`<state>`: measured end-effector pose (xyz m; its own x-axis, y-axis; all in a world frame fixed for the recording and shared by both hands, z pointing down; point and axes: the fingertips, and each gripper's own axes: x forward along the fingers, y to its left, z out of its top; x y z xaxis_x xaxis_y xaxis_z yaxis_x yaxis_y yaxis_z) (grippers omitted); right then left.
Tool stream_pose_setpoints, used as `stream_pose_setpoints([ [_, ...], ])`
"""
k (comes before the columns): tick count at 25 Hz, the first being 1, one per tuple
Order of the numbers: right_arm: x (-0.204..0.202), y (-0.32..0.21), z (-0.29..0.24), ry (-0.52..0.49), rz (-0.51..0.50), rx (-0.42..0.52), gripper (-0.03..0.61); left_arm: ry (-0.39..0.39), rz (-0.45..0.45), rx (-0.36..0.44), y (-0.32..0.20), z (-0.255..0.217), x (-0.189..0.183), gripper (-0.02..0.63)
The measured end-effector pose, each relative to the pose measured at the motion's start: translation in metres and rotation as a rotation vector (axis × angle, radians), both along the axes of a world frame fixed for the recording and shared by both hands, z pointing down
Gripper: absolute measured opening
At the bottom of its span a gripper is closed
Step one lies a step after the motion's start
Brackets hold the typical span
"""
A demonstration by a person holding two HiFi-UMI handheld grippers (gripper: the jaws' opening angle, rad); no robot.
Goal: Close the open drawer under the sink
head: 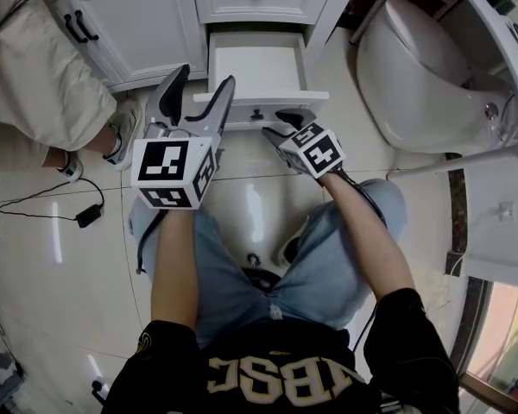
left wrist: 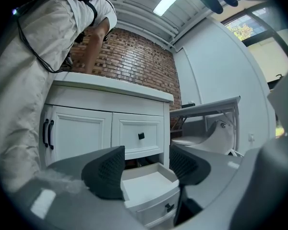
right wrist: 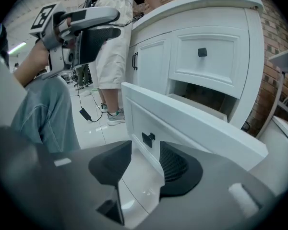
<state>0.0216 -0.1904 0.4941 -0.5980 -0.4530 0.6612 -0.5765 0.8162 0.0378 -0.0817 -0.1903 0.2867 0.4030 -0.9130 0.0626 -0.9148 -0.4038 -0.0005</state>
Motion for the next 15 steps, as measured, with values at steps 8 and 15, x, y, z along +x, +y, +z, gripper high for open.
stream_pose_setpoints([
  [8,-0.015,-0.014,0.017,-0.177,0.145,-0.179,0.144,0.014,0.005,-0.036,-0.021,0.013,0.001,0.292],
  [15,-0.022,-0.032,0.019,-0.212,0.201,-0.218,0.091,0.035,0.015,-0.068,-0.04,0.023,0.004,0.292],
])
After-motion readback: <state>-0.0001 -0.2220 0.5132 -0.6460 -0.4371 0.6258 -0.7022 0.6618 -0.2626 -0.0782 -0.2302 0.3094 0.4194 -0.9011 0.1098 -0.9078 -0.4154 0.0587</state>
